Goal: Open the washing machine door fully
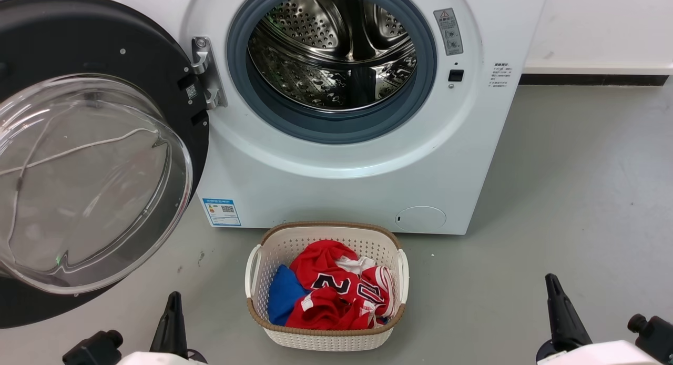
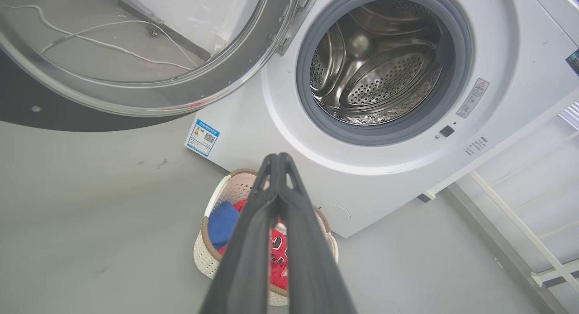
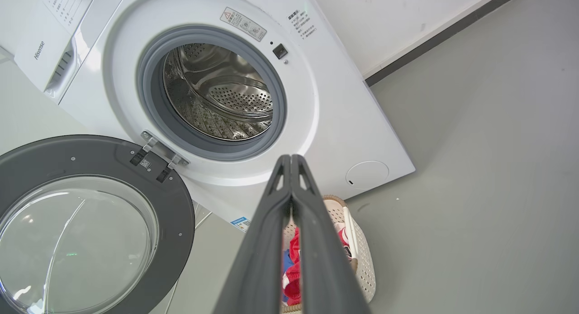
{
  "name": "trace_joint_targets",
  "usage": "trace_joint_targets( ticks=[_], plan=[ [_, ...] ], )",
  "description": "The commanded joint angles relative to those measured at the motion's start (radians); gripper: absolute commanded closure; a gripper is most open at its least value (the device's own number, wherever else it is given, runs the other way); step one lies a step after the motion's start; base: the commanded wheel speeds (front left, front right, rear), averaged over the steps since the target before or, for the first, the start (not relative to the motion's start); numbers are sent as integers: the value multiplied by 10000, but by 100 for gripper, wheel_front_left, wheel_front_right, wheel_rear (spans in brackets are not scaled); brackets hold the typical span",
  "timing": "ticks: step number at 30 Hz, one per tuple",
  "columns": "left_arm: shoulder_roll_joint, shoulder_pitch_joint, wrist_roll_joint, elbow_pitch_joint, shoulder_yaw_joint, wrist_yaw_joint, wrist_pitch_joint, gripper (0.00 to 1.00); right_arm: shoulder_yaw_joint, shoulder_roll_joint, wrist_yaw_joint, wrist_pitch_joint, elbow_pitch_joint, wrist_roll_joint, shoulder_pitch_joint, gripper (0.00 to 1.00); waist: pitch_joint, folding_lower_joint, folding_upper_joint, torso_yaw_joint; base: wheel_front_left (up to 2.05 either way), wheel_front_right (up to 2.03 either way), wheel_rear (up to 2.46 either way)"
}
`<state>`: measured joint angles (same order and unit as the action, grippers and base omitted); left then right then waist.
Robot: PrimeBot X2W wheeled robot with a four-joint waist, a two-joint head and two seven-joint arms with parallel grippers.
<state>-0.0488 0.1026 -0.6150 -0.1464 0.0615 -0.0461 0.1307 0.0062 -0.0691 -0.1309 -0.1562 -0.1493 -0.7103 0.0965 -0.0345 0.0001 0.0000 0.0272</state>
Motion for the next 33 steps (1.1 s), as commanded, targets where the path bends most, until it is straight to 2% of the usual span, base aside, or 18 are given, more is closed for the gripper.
trace_joint_targets(
  ticks=[1,14,33],
  plan=[
    [-11,-306,-386,84,35,-74,-81,100,-43,-89,1,71,77,-378,-323,100,6,-1,0,-4,0,0,0],
    [-13,-706,-2398,-139,145,-244,-589,100,-156,-131,1,519,-129,-2308,-701,100,61,-1,0,-44,0,0,0],
    [-15,-1175,-4714,-395,270,-447,-1163,100,-333,-147,1,1070,-366,-4478,-1116,100,136,-1,0,-98,0,0,0]
  ],
)
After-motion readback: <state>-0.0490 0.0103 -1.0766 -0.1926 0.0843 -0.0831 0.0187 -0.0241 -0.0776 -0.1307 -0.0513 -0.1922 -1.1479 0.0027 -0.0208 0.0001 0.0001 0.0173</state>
